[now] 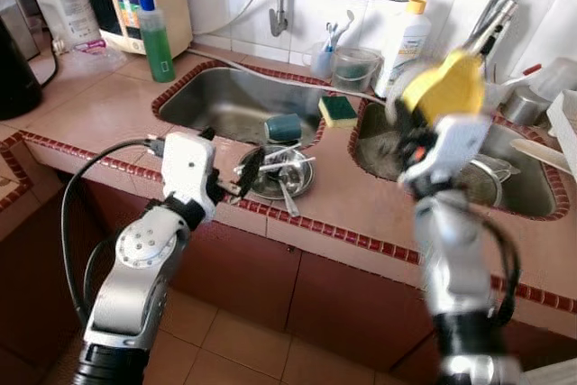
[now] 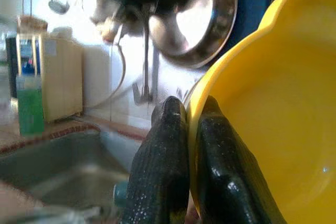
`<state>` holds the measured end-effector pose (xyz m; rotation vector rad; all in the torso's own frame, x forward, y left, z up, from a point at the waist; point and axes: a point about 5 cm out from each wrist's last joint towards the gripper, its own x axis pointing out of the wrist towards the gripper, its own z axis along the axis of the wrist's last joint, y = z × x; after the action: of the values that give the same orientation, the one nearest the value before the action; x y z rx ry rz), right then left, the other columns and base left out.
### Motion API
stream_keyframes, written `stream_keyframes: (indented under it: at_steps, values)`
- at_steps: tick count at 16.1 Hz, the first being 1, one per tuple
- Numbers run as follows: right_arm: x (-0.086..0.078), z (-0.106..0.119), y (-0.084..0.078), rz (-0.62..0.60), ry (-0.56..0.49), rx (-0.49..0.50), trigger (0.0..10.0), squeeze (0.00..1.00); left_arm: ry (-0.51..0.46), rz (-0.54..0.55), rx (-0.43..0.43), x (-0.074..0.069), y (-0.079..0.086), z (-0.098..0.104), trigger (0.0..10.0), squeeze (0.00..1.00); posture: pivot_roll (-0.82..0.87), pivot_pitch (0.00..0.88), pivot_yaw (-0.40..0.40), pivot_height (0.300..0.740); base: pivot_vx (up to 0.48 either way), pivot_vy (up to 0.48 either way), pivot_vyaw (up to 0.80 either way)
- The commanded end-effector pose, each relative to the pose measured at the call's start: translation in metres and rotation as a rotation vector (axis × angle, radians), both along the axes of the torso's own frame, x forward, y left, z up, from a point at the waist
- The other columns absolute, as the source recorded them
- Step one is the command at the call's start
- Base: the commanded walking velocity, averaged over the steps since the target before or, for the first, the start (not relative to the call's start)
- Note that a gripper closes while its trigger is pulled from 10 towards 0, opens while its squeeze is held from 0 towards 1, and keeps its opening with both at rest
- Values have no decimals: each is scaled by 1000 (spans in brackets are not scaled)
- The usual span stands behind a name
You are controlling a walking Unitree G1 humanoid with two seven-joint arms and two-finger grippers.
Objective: Kitchen organization
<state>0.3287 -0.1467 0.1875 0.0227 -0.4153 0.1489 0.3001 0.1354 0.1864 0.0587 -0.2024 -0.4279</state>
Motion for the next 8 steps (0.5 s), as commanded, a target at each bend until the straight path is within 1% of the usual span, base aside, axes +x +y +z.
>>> stream_keyframes:
  at_steps: [1, 2, 3, 5, 8]
  values:
    - [-4, 8, 3, -12, -50, -26, 10000, 0, -8, -3, -28, 3, 0, 2, 10000, 0, -58, 0, -30, 740, 0, 0, 0]
    - [-8, -2, 8, 23, -8, -1, 10000, 0, 3, -9, -56, 3, 0, -1, 10000, 0, -58, 0, -29, 740, 0, 0, 0]
    - [-11, -7, 13, 38, 10, 8, 10000, 0, 12, -12, -64, 4, 0, -5, 10000, 0, -61, 0, -27, 740, 0, 0, 0]
    - [-12, -6, 18, 36, 4, -13, 10000, 0, 30, -18, -61, 6, 1, -9, 10000, 0, -68, 0, -20, 740, 0, 0, 0]
    - [-10, -2, 18, 34, -7, -22, 10000, 0, 35, -4, -66, 9, 2, -10, 10000, 0, -74, 0, -15, 740, 0, 0, 0]
